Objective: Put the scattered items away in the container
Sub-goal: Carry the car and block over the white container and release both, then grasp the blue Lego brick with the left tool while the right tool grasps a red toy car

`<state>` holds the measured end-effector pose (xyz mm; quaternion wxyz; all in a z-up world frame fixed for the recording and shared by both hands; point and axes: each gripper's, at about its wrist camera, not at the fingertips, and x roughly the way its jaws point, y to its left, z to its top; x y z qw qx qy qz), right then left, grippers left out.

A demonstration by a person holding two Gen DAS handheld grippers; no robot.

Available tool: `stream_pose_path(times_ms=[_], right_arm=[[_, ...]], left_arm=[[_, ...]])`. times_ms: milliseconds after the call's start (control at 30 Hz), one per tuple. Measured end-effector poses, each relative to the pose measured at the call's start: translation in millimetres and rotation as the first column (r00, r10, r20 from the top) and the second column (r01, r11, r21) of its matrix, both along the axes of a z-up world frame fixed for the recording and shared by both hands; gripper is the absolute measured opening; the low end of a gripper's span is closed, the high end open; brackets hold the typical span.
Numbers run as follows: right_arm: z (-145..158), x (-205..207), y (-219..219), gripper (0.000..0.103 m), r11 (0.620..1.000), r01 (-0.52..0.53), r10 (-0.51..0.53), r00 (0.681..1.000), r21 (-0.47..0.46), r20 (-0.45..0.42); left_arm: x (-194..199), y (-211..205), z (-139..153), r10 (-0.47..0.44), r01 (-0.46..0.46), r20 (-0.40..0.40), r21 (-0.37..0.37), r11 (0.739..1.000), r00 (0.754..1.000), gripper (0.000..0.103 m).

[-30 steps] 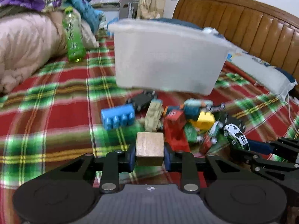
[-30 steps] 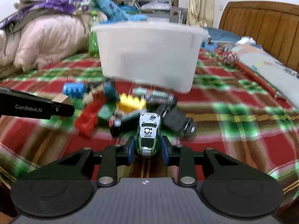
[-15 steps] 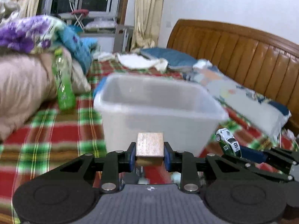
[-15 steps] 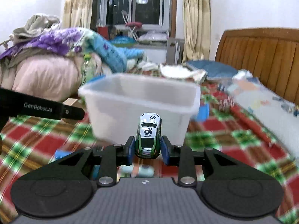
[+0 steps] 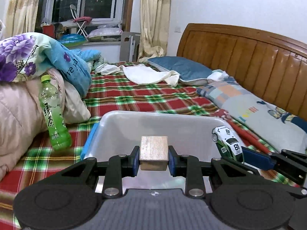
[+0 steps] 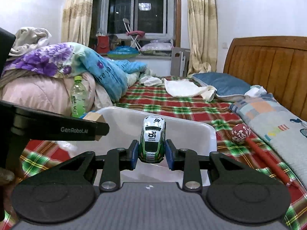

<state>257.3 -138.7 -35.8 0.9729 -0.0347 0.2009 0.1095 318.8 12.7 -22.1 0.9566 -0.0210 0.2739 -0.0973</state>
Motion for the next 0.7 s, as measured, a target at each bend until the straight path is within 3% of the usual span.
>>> stream_pose_path(times_ms=[167, 400, 700], right_arm=[[-9, 18, 2, 0.034, 1.0, 0.0, -0.001, 0.999, -0.013, -0.046], [-10, 23, 1, 0.044, 0.999, 0.012, -0.014, 0.999, -0.037, -0.045], [2, -7, -6, 0.046, 1.0, 0.008, -0.008, 1.0, 0.002, -0.011]], left_arm=[[17, 2, -13, 0.01, -0.01, -0.039, 0.008, 1.0, 0.999, 0.033], [14, 0, -14, 0.021, -0.02, -0.027, 0.02, 1.0, 0.999, 0.049], [-34, 15, -5, -0.011, 0.011, 0.012, 0.009, 1.0, 1.0, 0.055]])
